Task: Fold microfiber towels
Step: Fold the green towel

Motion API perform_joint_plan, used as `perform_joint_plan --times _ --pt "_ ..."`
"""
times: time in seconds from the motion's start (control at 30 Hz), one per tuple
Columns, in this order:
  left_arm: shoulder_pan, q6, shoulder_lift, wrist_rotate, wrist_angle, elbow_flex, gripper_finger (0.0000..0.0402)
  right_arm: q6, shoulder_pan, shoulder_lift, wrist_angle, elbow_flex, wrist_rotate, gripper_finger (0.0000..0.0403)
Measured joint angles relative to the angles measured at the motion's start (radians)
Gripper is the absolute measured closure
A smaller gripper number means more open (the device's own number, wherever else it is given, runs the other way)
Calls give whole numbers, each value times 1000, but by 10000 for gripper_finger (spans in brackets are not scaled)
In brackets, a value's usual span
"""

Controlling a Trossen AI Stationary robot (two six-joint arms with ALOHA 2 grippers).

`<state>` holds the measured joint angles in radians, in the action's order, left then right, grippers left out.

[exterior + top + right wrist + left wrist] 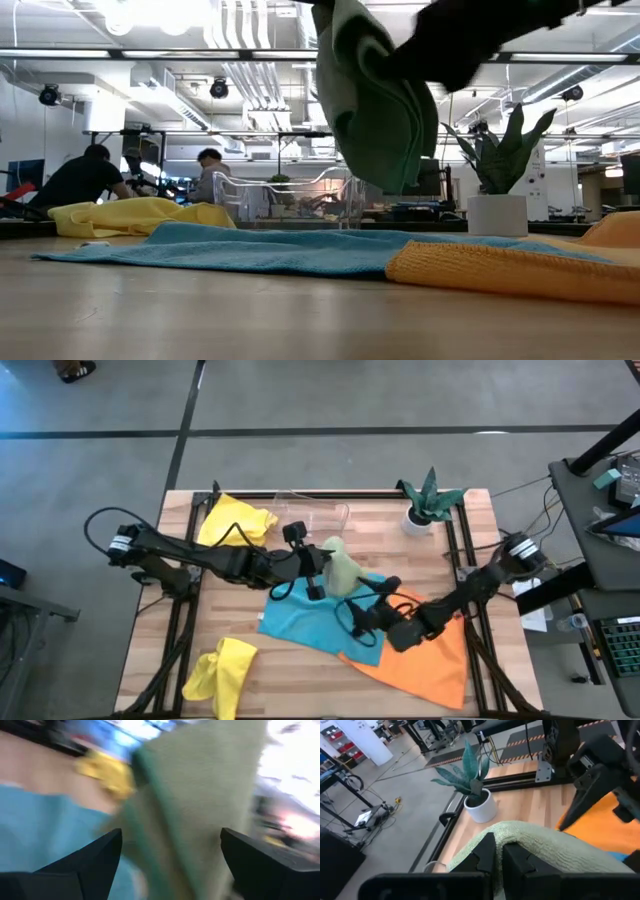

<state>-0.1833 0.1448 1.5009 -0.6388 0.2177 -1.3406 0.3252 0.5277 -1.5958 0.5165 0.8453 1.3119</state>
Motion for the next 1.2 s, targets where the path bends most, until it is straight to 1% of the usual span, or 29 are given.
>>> perform_joint_plan --times 0.07,0.1,0.23,0.4,0.47,0.57,0.73,0.87,1.03,1.2 --pt "0 0 0 0 -1 -2 401 46 -2 -54 -6 50 106 77" --pt "0 0 0 0 -1 -2 401 65 -2 -79 -6 75 126 78" --pt "0 1 0 0 -1 -1 401 93 -3 -166 -2 153 129 78" --pt "0 18 0 1 1 -3 401 105 -16 -242 -12 189 131 77" --pt "0 19 -2 1 0 -3 401 100 -22 -250 -8 197 136 77" --pt "0 19 -2 2 0 -3 401 63 -32 -246 -10 195 186 77" --pt "0 19 -2 5 -1 -3 401 20 -50 -212 -8 177 205 77" --pt "0 19 -2 6 -6 -2 401 50 -71 -211 -10 178 208 77" --pt "1 18 -3 33 -8 1 401 82 -77 -205 -10 192 210 77" --pt "0 18 -3 36 11 4 401 92 -77 -171 -10 197 215 79"
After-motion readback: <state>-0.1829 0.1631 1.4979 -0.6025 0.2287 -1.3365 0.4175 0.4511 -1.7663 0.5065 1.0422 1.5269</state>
